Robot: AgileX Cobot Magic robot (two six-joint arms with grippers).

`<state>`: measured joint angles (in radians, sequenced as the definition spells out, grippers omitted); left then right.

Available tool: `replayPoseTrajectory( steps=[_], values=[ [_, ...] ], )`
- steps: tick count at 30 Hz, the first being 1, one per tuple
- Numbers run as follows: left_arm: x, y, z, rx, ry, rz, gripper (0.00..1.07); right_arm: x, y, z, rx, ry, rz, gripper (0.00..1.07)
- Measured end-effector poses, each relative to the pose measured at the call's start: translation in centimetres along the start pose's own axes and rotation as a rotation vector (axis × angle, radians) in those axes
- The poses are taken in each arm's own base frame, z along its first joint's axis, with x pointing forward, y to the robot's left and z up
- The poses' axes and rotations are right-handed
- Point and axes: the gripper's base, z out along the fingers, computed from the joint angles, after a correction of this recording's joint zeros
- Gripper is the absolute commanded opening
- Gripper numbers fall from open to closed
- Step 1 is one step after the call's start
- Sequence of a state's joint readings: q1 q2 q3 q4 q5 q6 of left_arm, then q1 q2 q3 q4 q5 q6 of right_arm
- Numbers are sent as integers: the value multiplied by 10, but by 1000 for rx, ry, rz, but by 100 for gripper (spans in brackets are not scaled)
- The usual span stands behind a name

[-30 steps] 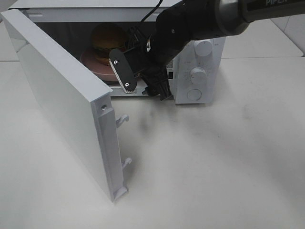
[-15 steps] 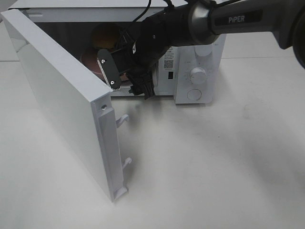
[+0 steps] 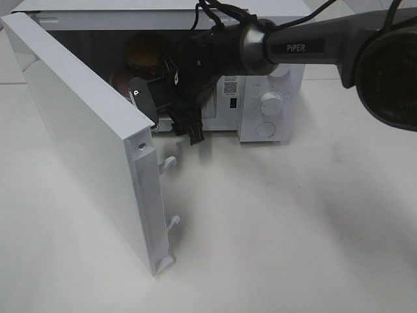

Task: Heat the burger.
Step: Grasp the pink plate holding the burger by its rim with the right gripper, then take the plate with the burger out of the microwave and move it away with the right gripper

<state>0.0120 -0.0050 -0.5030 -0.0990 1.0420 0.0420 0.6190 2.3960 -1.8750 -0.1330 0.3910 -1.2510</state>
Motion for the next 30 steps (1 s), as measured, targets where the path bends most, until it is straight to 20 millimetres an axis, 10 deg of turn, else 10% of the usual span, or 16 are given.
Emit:
replayPoseTrajectory(
  steps=[9,30],
  values=[
    [0,0,0,0,0,0,90,-8,-1,0,5,-35,46,0],
    [0,0,0,0,0,0,90,-7,-5,-11,-17,-52,66,0]
  ],
)
